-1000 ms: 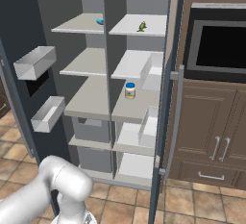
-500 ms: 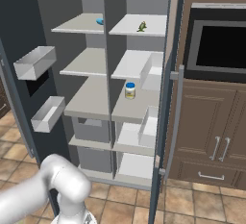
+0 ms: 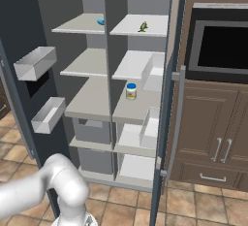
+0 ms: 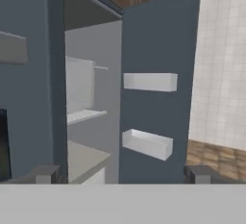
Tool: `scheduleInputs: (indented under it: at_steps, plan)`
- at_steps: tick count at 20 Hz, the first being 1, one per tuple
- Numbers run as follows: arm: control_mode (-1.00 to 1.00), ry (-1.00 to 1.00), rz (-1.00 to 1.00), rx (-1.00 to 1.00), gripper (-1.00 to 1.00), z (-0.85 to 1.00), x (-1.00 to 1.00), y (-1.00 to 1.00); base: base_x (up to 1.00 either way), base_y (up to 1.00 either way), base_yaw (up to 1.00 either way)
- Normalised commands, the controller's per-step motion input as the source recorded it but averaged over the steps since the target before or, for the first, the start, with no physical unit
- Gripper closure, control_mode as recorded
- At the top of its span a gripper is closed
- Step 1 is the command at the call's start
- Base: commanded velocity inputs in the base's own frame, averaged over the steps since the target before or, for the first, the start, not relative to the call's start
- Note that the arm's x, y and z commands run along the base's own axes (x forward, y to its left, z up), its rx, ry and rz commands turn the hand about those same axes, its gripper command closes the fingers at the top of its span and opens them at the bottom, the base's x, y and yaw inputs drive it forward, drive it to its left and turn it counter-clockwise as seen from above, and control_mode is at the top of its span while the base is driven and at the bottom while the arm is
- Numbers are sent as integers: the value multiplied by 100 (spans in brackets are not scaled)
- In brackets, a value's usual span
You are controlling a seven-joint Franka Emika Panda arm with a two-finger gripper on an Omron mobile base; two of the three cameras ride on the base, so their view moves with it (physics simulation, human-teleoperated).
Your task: Pick up the frozen fish from the freezer, place it on any shelf in the fridge, and close the fridge and freezer doors when done.
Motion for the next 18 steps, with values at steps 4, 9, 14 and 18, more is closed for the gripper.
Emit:
scheduleInputs:
  at_steps: [4,9,14,18]
  plan:
    - [-100,0,-8,-5,-100,-22,49,41,0,0,0]
    - [-100,0,-6,-3,-100,-34,47,21,0,0,0]
    - [-100,0,-5,-3,-100,-33,53,22,0,0,0]
    - [-100,0,-3,-3,-100,-33,49,14,0,0,0]
